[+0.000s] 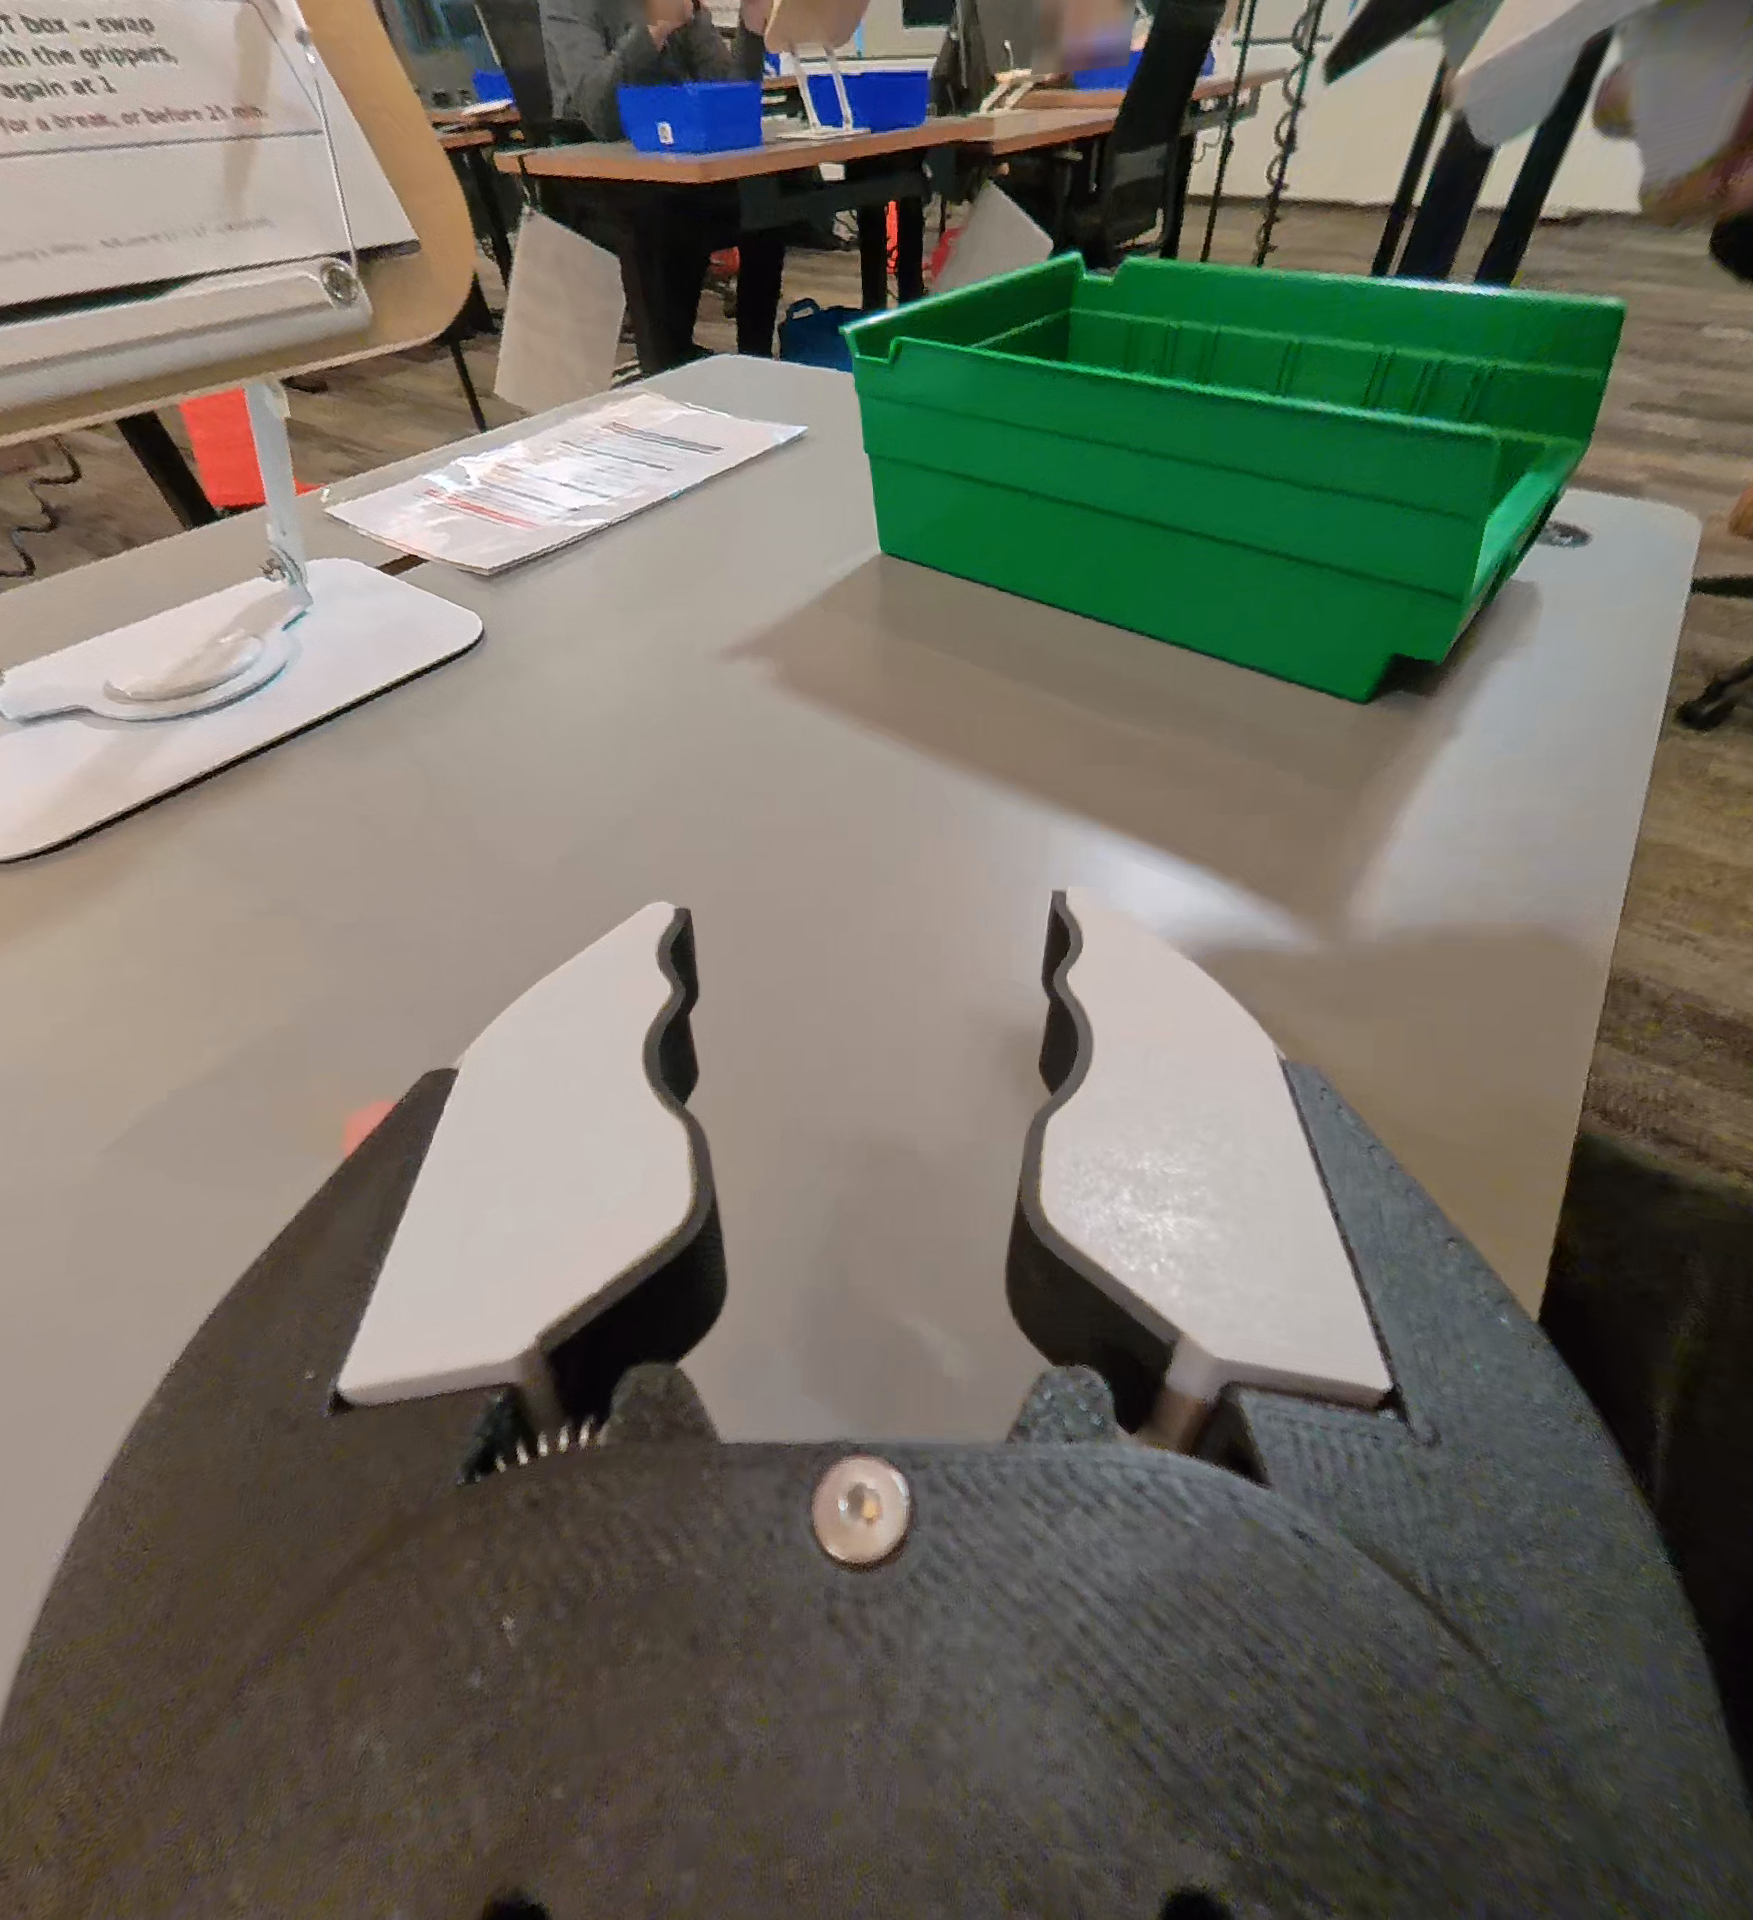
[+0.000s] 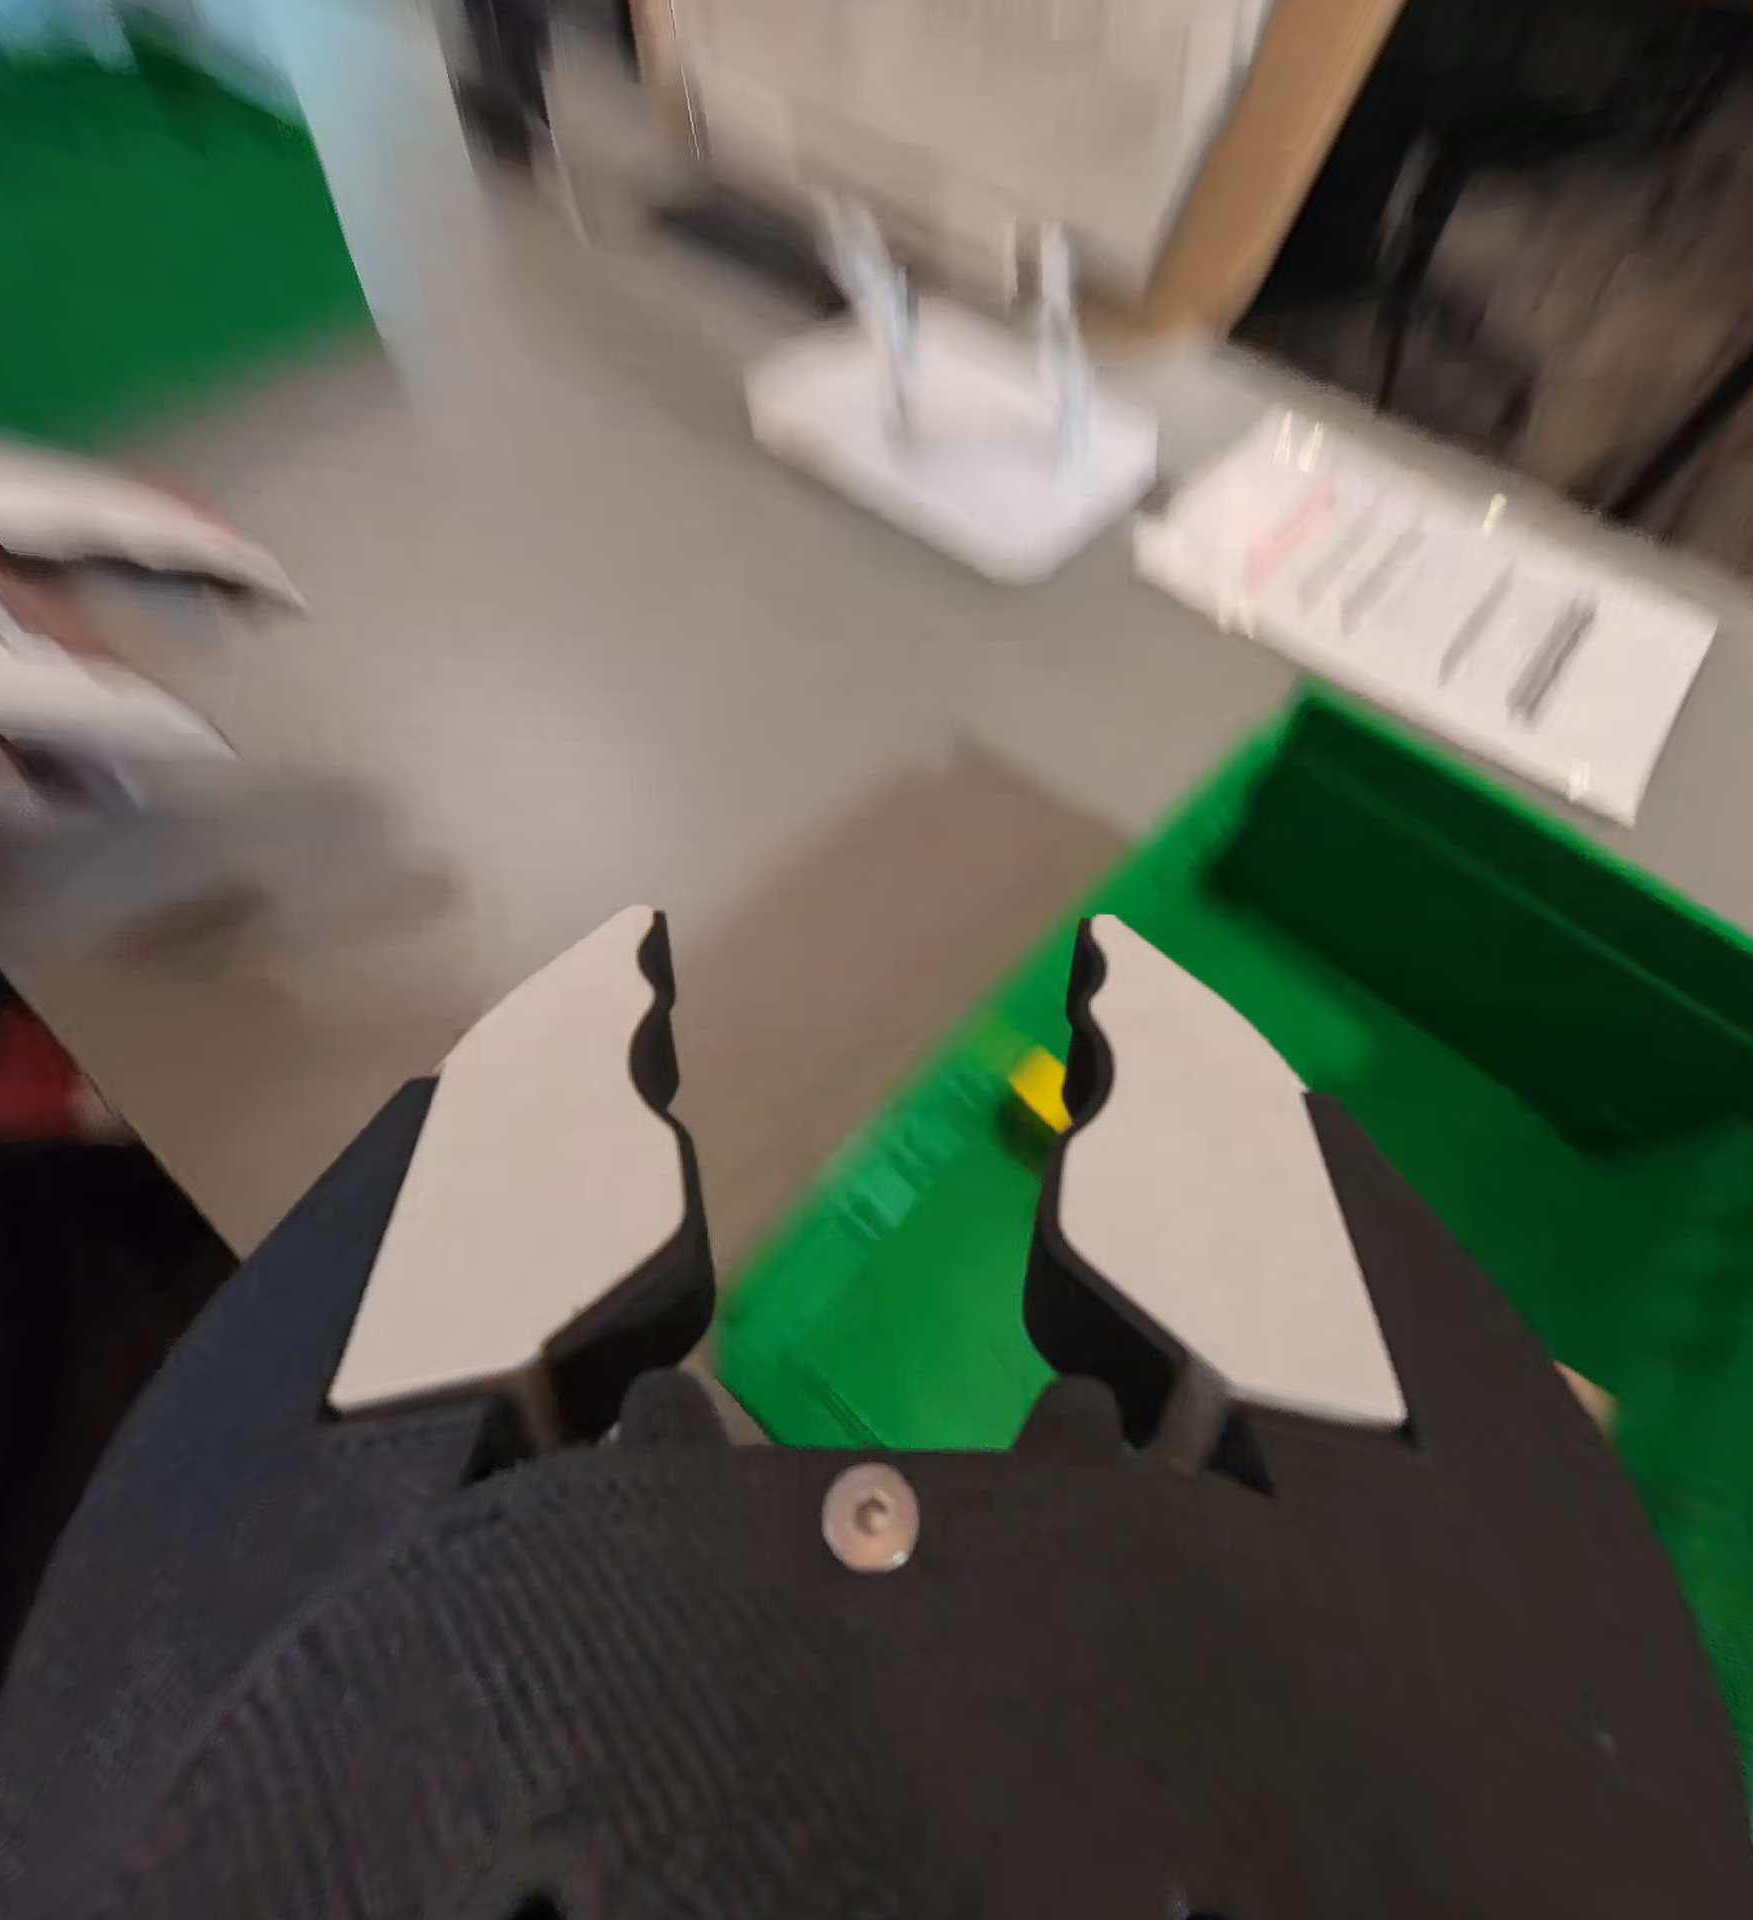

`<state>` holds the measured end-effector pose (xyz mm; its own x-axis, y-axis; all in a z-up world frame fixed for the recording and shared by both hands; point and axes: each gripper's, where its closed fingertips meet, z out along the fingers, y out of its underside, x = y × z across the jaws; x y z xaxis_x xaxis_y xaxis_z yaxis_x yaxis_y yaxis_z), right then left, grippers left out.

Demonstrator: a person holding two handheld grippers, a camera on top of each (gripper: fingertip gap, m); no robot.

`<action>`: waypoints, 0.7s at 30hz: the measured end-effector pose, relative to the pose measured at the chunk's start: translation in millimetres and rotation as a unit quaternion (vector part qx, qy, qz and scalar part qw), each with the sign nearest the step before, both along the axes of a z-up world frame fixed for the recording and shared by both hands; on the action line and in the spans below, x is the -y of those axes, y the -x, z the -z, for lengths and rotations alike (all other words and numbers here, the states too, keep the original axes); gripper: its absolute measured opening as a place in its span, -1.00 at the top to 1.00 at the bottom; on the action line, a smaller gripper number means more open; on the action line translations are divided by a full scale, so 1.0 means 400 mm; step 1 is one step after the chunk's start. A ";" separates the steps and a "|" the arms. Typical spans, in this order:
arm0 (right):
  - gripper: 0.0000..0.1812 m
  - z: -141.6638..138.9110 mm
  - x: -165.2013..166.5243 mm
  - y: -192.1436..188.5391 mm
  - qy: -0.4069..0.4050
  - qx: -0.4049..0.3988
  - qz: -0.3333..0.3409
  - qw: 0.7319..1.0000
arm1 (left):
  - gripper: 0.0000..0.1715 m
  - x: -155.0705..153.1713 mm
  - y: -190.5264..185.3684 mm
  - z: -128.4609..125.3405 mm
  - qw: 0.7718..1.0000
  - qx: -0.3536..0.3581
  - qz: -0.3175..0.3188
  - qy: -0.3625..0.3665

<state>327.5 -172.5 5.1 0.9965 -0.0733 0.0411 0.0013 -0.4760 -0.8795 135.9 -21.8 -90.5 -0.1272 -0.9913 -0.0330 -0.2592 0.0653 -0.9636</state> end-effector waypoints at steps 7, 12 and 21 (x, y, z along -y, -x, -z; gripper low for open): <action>0.08 -0.024 -0.134 0.206 -0.265 -0.163 0.059 0.948 | -0.01 -0.005 0.014 -0.031 1.000 0.018 0.012 0.021; 0.20 0.045 -0.176 0.317 -0.274 -0.218 0.052 0.935 | -0.02 -0.017 0.021 -0.038 1.000 0.015 0.013 0.007; 0.57 0.063 -0.137 0.303 -0.229 0.026 0.177 0.957 | 0.27 -0.064 0.038 -0.094 0.994 0.057 -0.083 0.047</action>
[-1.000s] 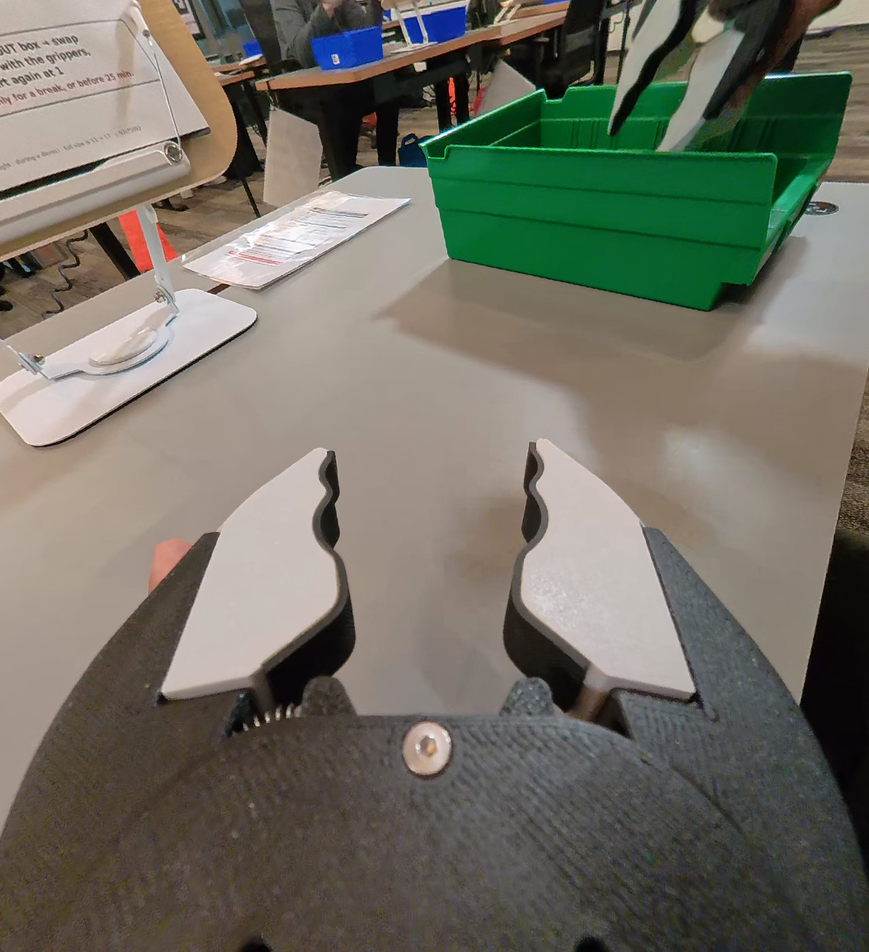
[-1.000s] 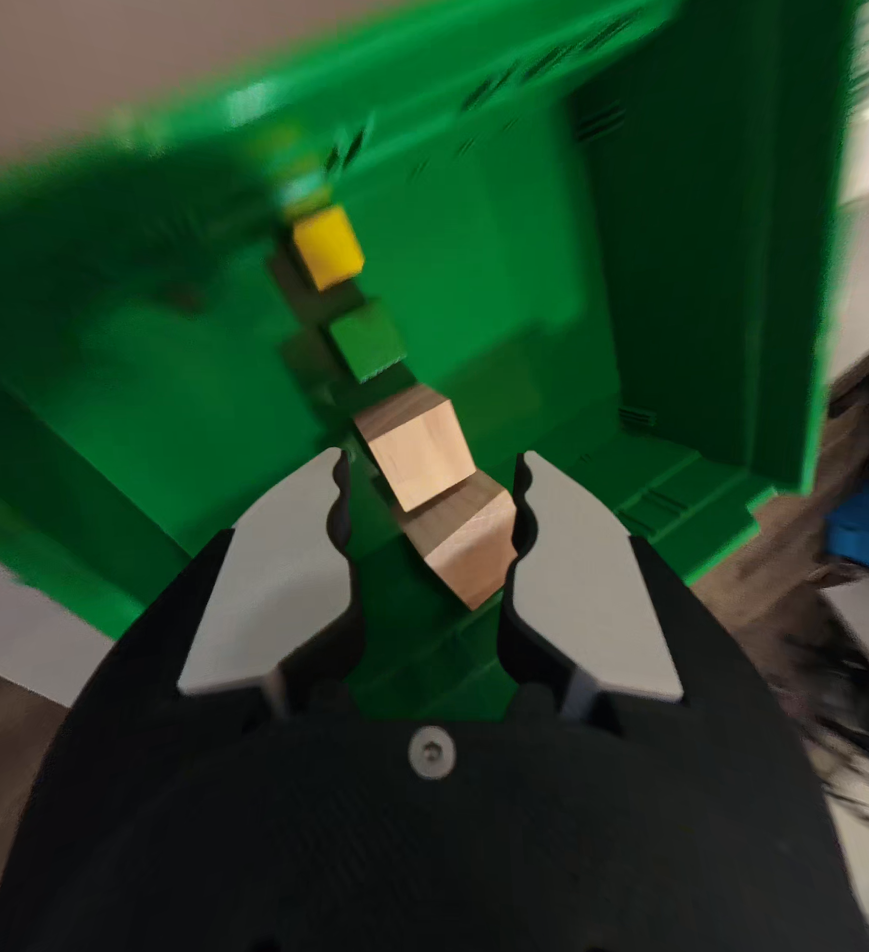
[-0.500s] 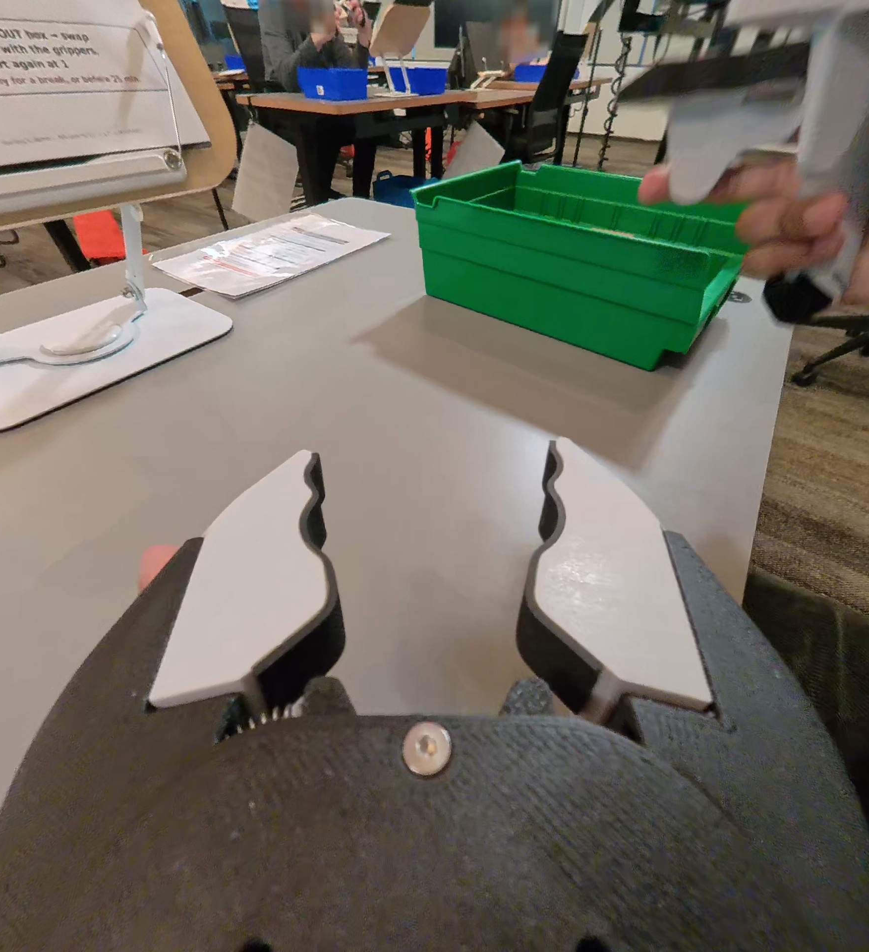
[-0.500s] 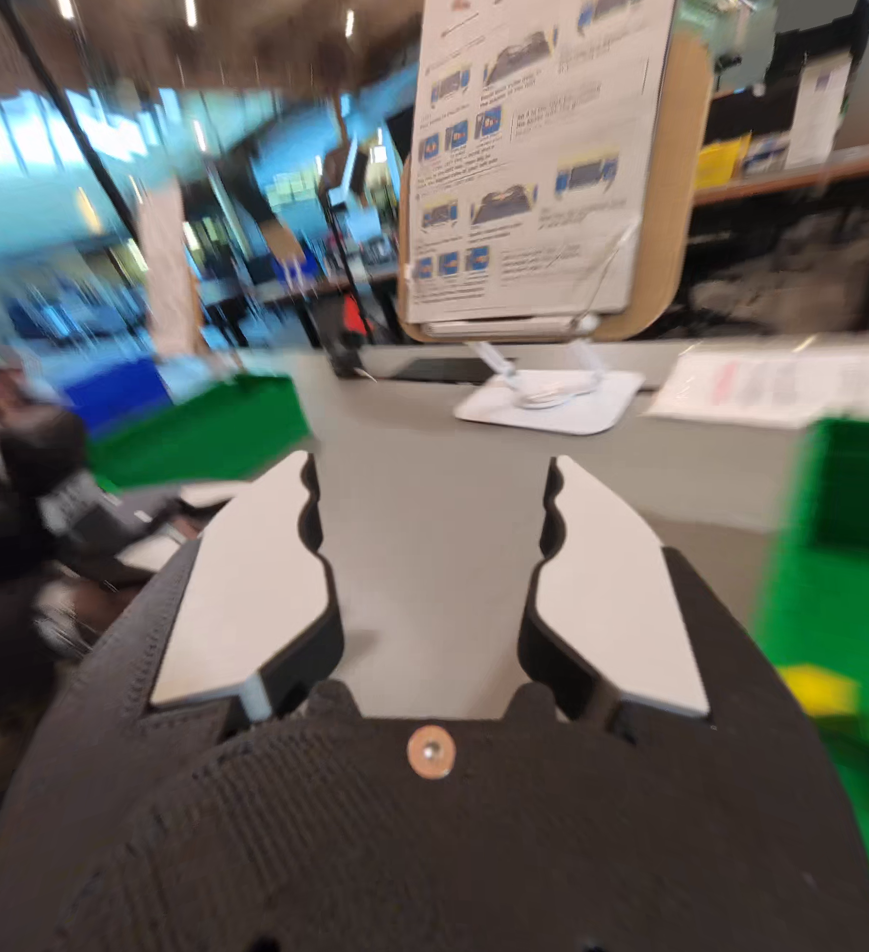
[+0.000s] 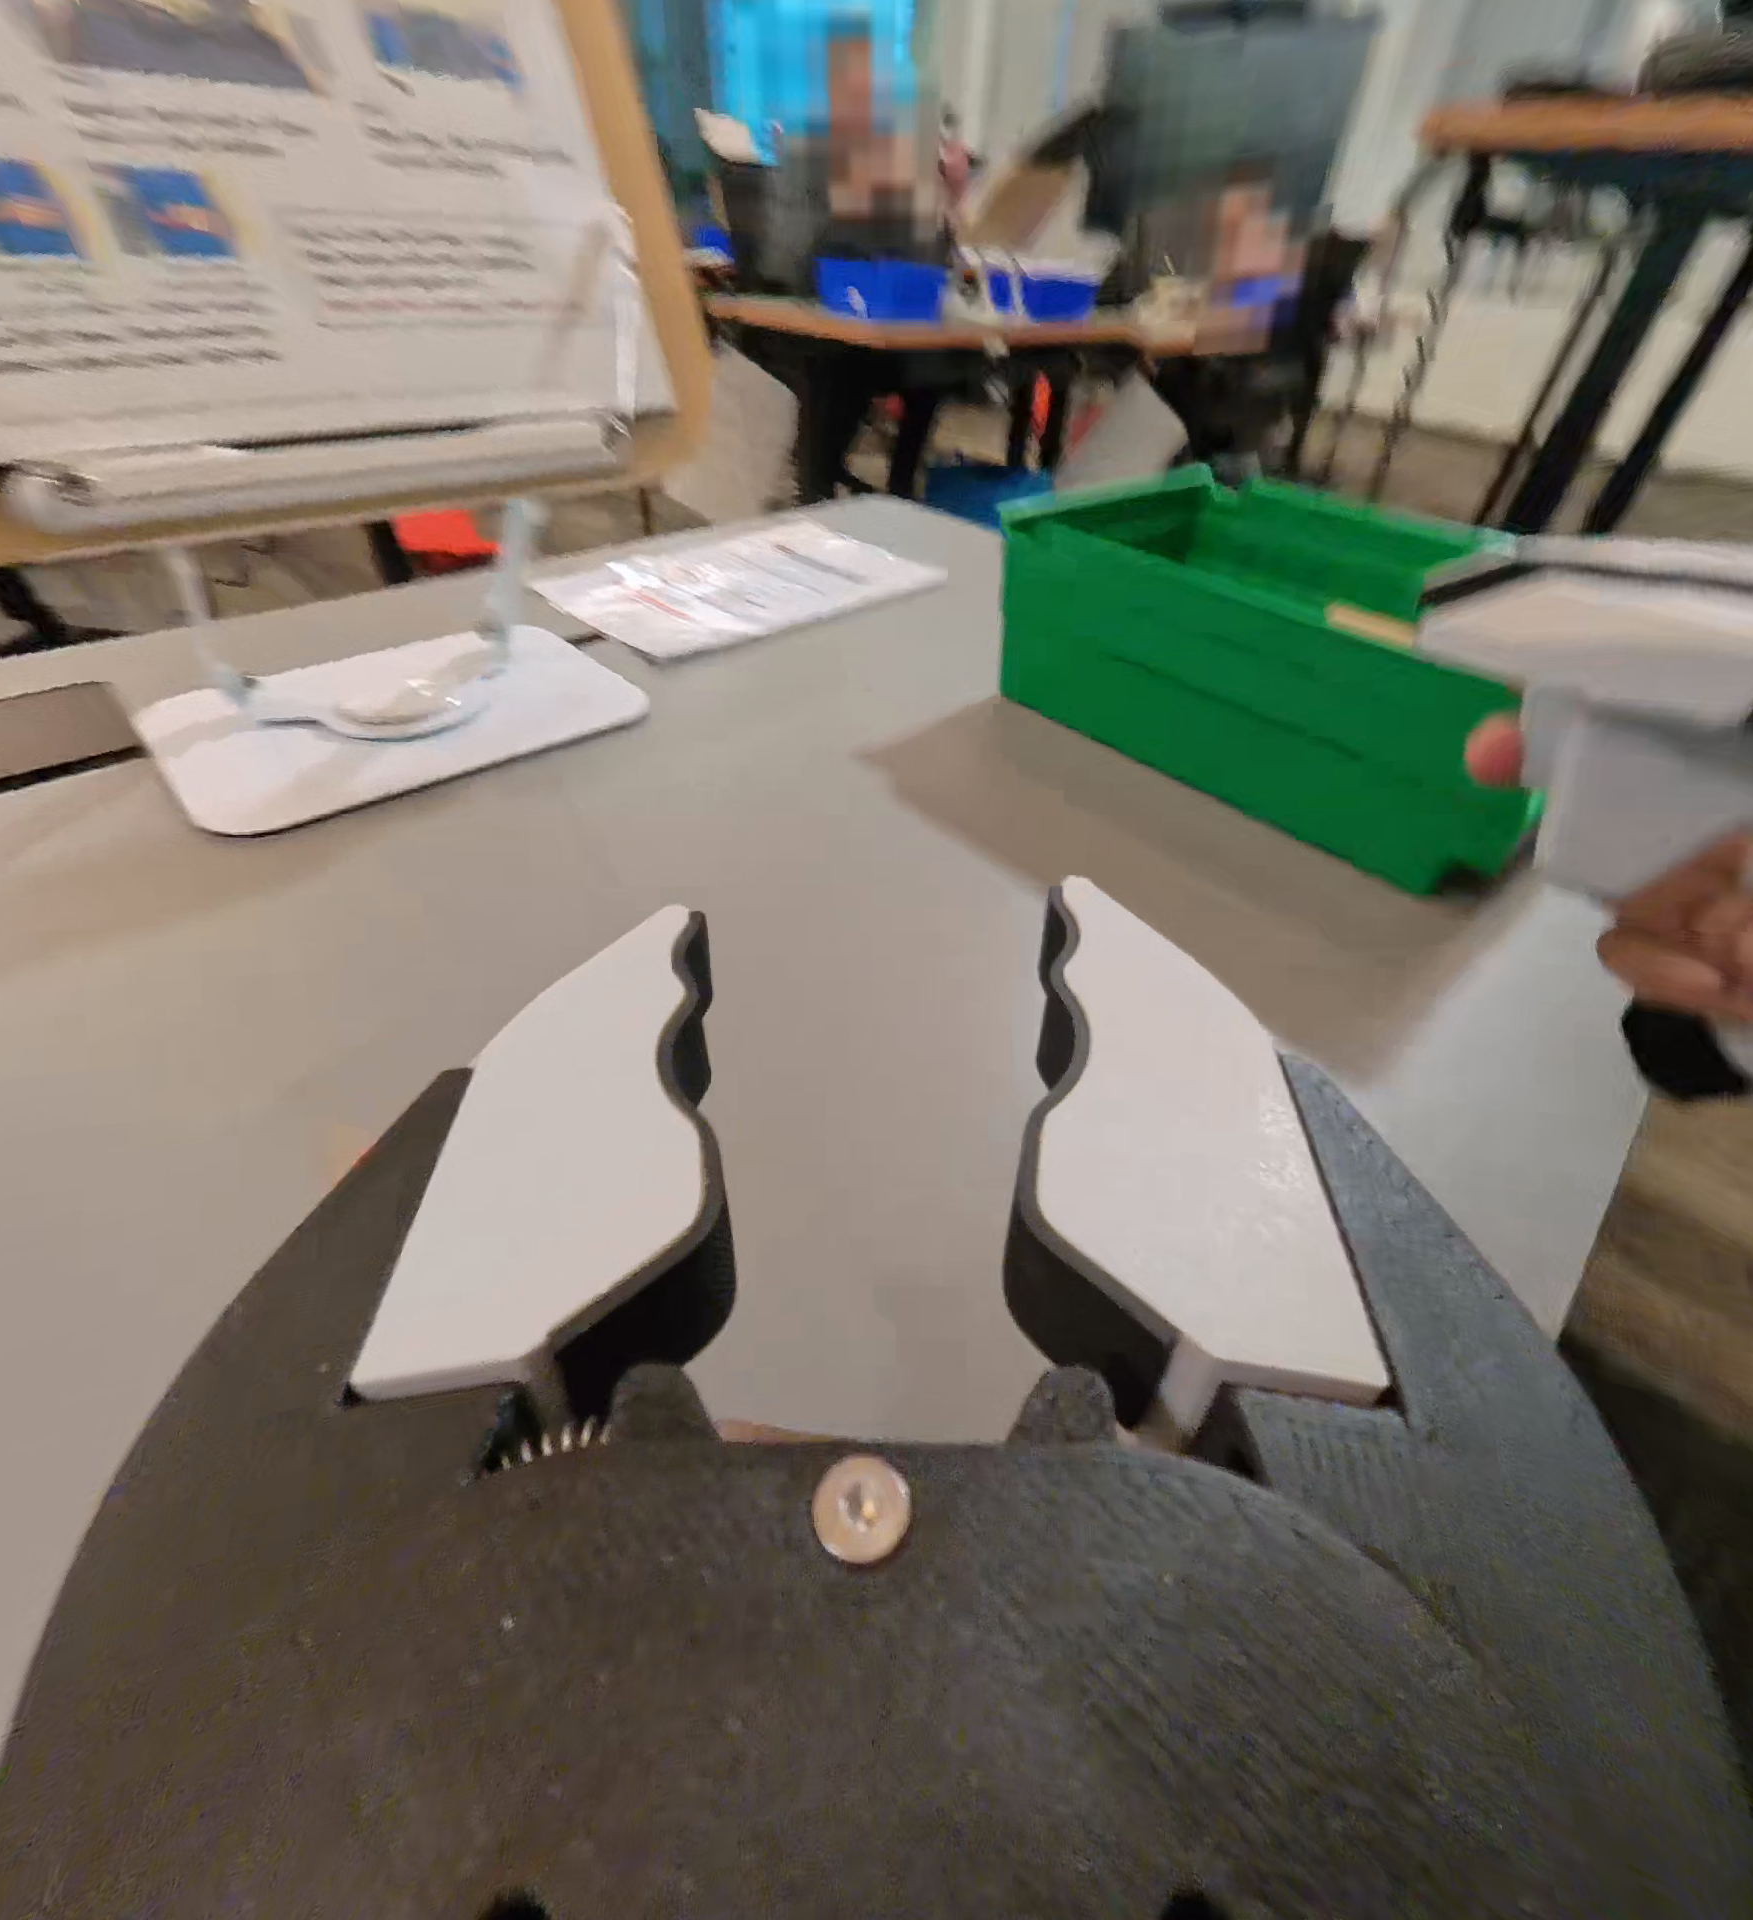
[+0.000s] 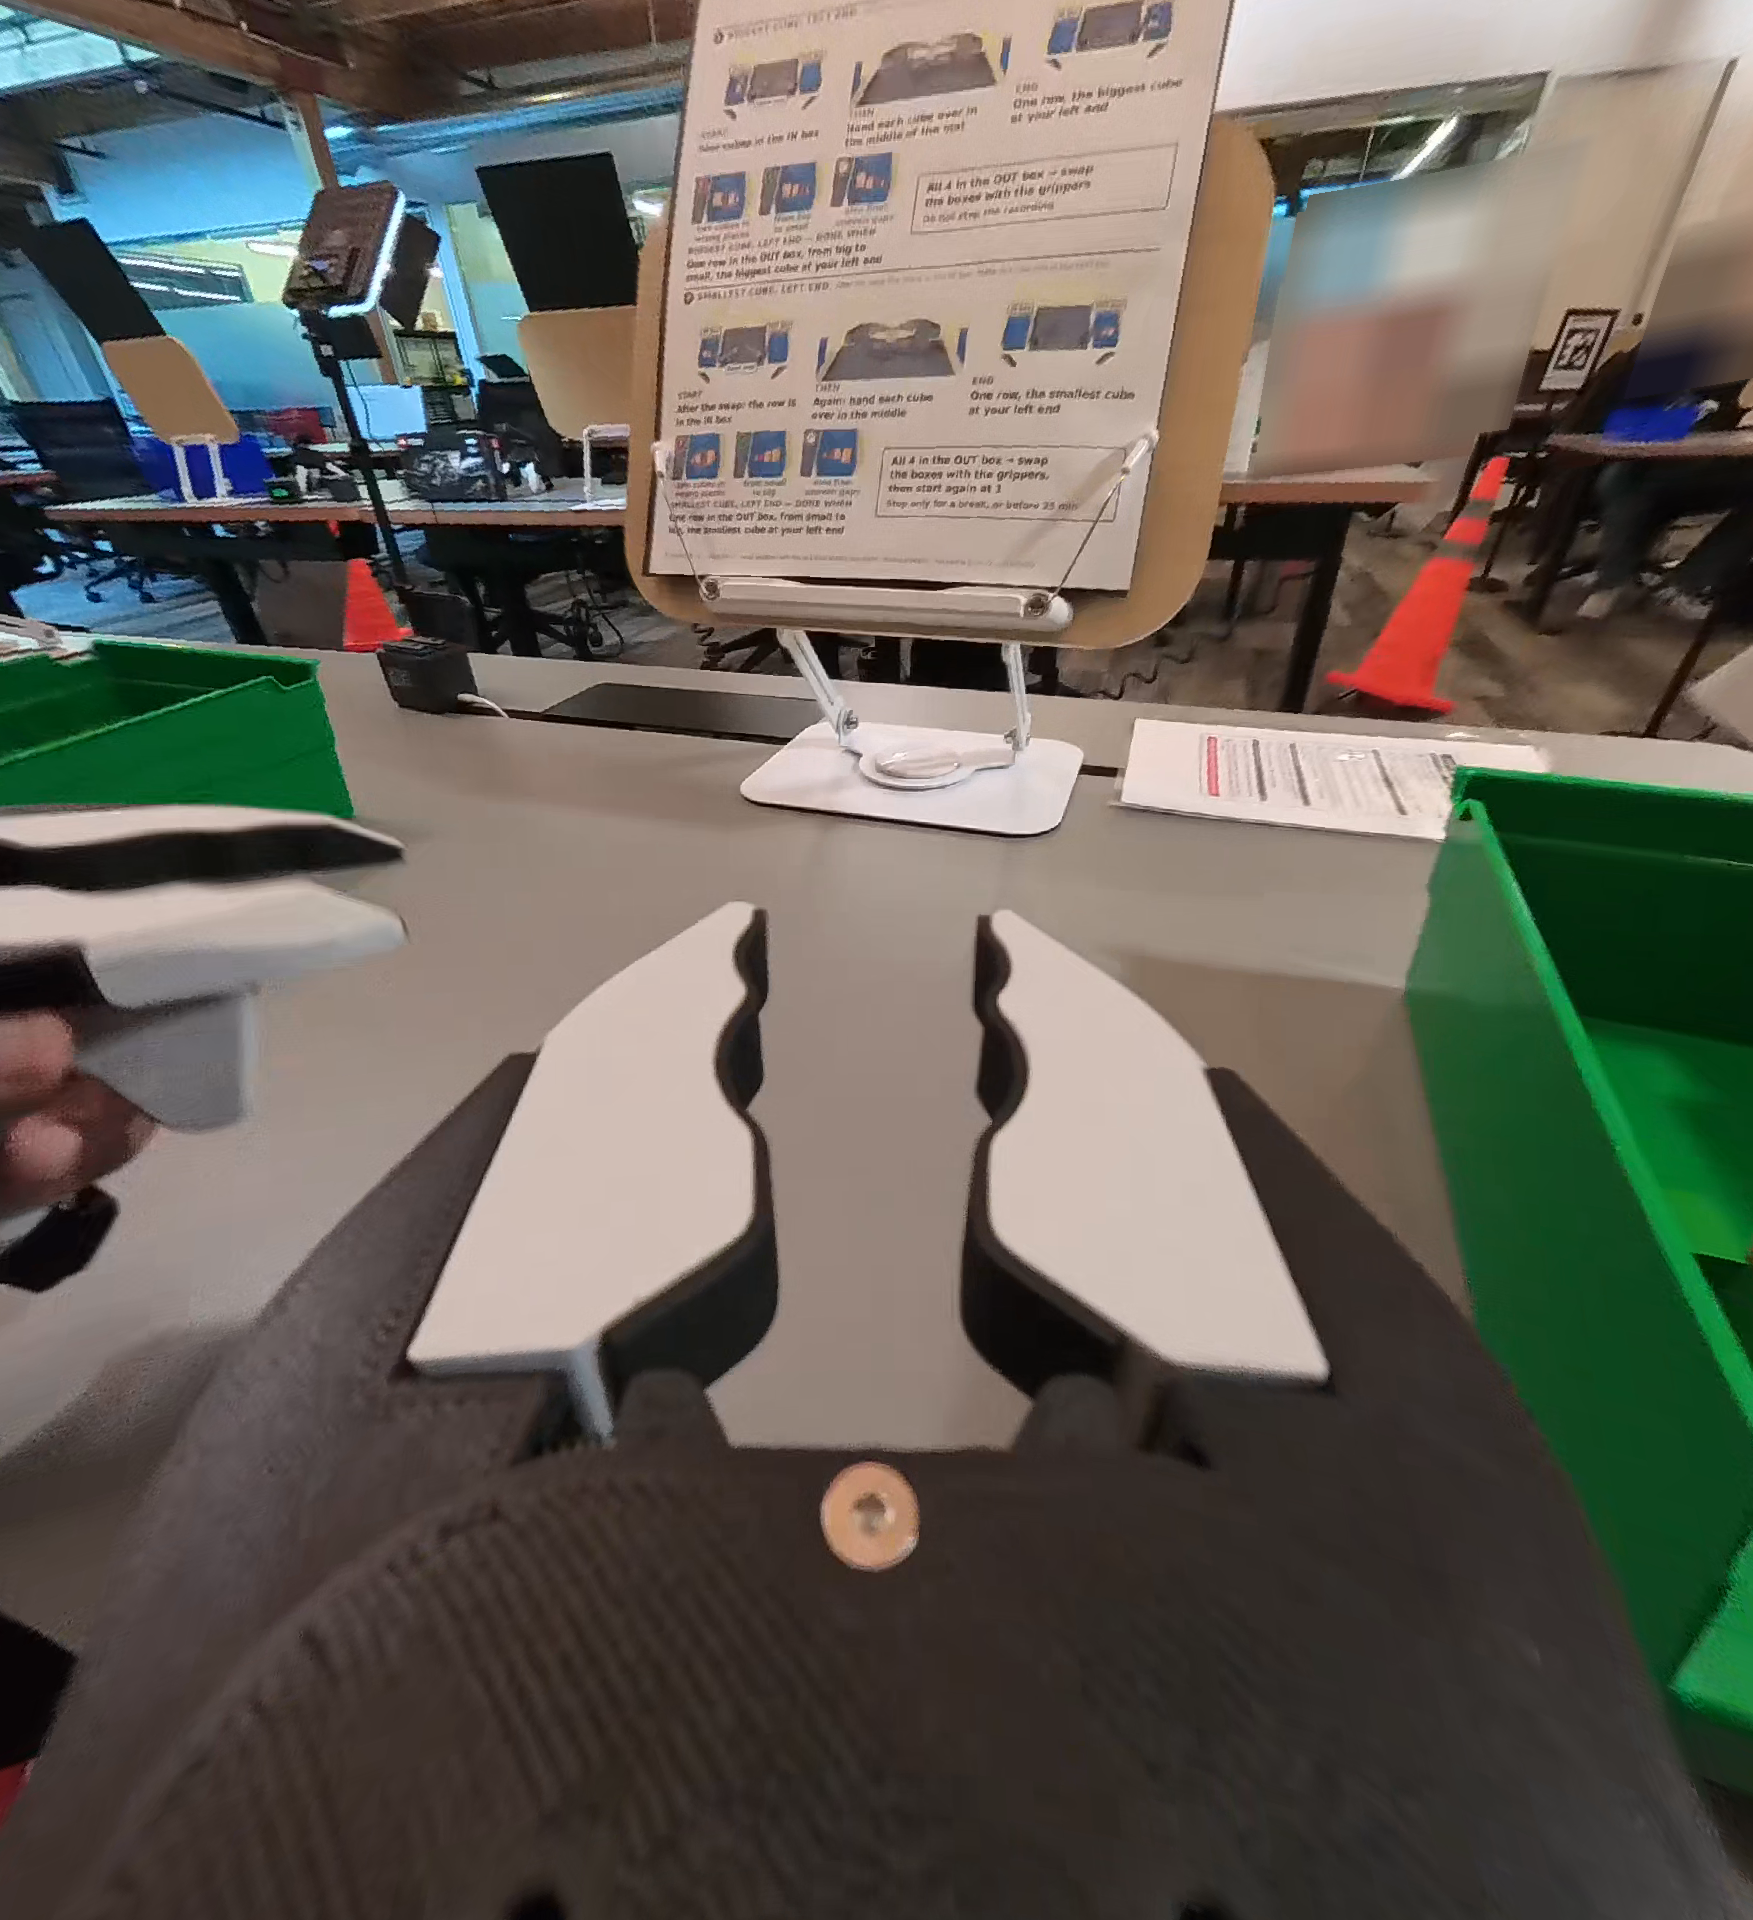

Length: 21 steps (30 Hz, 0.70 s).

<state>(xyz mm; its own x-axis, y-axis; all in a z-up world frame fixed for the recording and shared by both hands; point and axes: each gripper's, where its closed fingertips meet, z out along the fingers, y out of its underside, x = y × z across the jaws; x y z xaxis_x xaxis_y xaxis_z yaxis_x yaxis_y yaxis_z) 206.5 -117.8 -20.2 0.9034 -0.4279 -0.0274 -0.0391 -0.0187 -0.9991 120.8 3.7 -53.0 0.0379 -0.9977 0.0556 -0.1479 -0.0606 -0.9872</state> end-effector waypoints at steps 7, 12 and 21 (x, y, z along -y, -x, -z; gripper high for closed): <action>0.31 0.024 0.026 -0.034 0.007 -0.010 0.030 0.999 | 0.32 -0.040 0.100 -0.033 0.997 0.027 -0.069 0.032; 0.28 0.020 0.062 -0.072 -0.016 -0.025 0.077 0.997 | 0.31 -0.081 0.150 -0.009 0.993 0.012 -0.082 0.079; 0.16 0.048 0.064 -0.058 0.025 -0.064 0.049 0.996 | 0.17 -0.134 0.145 0.048 0.995 -0.042 -0.067 0.062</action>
